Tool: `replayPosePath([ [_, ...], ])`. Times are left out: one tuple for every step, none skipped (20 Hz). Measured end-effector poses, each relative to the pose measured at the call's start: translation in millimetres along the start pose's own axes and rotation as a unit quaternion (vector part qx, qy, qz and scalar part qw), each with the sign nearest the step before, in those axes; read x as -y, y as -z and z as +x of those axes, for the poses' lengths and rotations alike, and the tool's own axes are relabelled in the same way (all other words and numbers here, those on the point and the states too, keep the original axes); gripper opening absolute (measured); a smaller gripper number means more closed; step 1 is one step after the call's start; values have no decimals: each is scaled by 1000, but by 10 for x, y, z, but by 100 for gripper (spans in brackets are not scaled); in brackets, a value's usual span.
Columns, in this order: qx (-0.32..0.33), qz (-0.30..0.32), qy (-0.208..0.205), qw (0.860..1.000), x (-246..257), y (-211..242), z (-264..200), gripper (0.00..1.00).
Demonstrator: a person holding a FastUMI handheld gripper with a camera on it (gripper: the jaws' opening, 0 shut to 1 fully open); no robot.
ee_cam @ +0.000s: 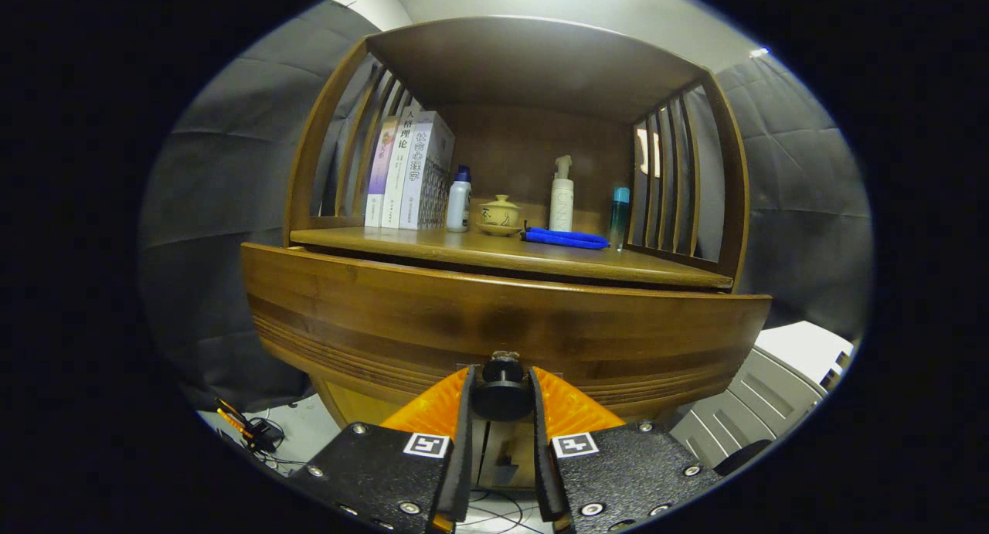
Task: Pull open the drawer, take out the items inside it, and place them on the countertop above the cabinet.
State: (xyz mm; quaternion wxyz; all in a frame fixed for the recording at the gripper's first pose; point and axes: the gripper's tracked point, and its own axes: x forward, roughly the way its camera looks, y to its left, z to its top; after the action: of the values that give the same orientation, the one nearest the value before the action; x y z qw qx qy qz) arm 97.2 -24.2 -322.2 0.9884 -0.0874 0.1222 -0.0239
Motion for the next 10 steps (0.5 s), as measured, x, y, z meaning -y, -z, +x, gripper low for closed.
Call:
replayPosePath([
  [5,-2,0,1000,0,-7,-50,35],
  [9,-7,-2,1000,-7,-1,-101,34],
  [12,-6,-4,1000,-10,-3,-144,34],
  [11,-2,-7,1000,-7,11,-195,34],
  [9,2,-10,1000,-2,12,-242,34],
  [8,5,-11,1000,0,20,-280,34],
  [6,6,-11,1000,2,20,-324,34],
  [5,4,-10,1000,2,26,-366,34],
  [4,0,-11,1000,1,22,-403,34],
  [3,-2,-12,1000,3,40,-446,34],
])
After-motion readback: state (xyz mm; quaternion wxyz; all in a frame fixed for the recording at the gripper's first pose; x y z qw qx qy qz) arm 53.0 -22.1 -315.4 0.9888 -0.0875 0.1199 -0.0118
